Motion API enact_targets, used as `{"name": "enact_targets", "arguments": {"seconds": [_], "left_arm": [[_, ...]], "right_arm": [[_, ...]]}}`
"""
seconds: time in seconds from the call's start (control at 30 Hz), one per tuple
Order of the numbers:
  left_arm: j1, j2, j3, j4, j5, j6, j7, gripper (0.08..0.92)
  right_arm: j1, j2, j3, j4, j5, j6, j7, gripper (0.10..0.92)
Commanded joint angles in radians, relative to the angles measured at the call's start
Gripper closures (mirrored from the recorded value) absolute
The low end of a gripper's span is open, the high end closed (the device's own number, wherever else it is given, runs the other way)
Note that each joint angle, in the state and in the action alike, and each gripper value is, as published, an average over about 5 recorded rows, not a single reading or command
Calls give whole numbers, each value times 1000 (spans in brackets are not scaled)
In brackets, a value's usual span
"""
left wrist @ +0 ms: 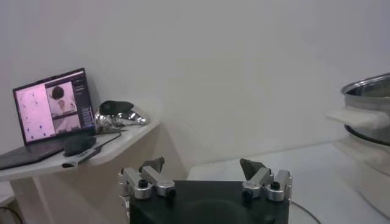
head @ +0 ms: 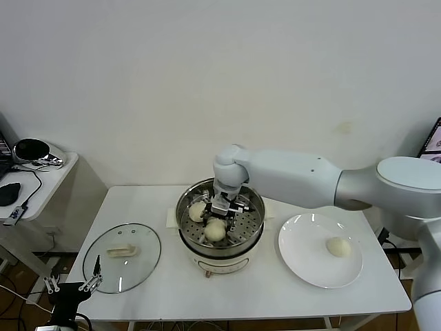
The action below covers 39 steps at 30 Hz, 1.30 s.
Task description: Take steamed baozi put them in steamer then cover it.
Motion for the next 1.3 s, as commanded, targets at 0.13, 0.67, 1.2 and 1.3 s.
{"name": "enact_targets", "arguments": {"seconds": [0.13, 0.67, 1.2, 1.3], "left_arm": [[-1, 0, 0, -1, 0, -1, 0, 177], [-6, 19, -1, -12, -3, 2, 0, 177], [-26, 45, 30, -7, 3, 6, 2, 177], [-29, 42, 40, -7, 9, 6, 2, 177]], "right_arm": [[-3, 11, -5, -8, -16, 37, 13, 287], [221, -316, 10, 209, 254, -406, -59, 203], [92, -872, 100, 430, 125, -726, -42, 203], [-46, -917, 192, 408, 57, -694, -43, 203]]}}
